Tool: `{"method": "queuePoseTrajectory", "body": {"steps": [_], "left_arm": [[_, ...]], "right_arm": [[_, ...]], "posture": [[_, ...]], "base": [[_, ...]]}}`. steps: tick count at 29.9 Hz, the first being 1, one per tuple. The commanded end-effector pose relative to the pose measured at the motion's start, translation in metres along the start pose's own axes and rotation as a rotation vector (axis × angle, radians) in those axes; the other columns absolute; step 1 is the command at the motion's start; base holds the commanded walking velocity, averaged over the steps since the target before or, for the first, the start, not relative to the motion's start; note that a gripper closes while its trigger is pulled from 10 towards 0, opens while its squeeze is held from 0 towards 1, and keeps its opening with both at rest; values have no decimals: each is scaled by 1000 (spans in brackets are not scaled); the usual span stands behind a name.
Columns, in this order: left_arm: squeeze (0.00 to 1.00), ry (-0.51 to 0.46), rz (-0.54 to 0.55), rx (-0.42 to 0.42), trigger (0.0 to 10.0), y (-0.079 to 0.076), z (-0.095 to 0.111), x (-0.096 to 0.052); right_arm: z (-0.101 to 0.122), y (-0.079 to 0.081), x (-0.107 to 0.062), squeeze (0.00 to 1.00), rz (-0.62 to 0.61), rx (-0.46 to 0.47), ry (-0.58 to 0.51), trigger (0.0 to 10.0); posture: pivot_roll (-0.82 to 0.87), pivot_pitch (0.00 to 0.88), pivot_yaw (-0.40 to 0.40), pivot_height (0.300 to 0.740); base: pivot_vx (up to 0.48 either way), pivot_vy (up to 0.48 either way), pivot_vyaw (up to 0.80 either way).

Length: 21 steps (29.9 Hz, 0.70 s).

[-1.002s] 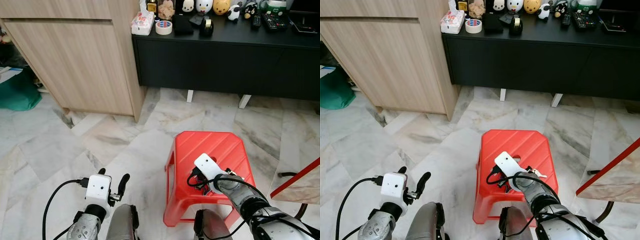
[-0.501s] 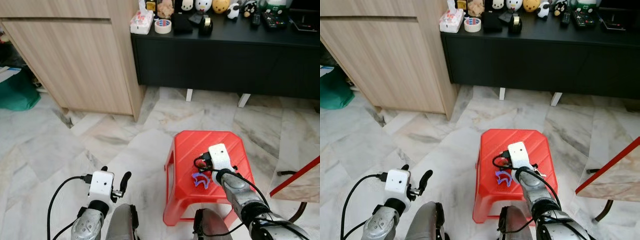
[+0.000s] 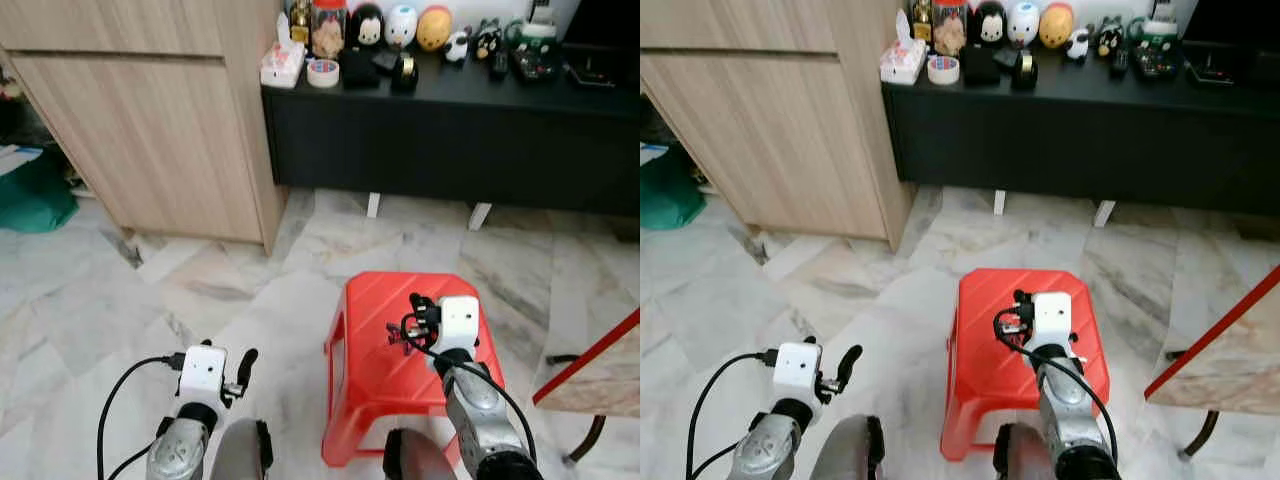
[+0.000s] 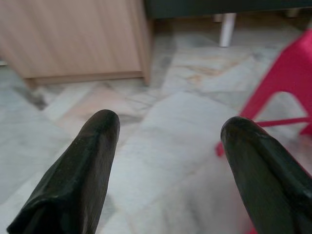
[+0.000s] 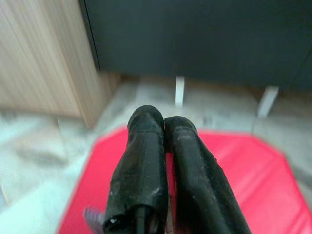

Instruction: Hang keys on a hook

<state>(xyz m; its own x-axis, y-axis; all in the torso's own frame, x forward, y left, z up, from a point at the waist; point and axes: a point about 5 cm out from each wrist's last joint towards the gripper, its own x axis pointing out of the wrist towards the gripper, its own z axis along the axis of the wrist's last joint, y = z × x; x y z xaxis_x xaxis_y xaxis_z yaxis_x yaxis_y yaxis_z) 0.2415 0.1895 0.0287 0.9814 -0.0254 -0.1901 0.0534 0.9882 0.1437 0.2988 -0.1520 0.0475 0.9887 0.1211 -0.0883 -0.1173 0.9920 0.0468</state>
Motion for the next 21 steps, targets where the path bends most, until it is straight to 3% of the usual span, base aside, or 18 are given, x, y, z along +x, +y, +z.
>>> {"method": "queuePoseTrajectory", "body": {"steps": [1,10,21], "left_arm": [[0,26,54,-7,10000,11,-9,0],[0,50,91,-16,10000,22,-16,4],[0,82,112,-12,10000,27,-30,2]], "right_arm": [[5,3,-3,0,2,13,-31,10000],[6,-1,-2,0,-44,16,-32,10000],[1,-2,-6,0,-62,32,-9,10000]], "posture": [[28,0,-26,612],[23,0,-12,612],[20,0,-6,682]], "base": [[0,0,0],[0,0,0],[0,0,0]]}}
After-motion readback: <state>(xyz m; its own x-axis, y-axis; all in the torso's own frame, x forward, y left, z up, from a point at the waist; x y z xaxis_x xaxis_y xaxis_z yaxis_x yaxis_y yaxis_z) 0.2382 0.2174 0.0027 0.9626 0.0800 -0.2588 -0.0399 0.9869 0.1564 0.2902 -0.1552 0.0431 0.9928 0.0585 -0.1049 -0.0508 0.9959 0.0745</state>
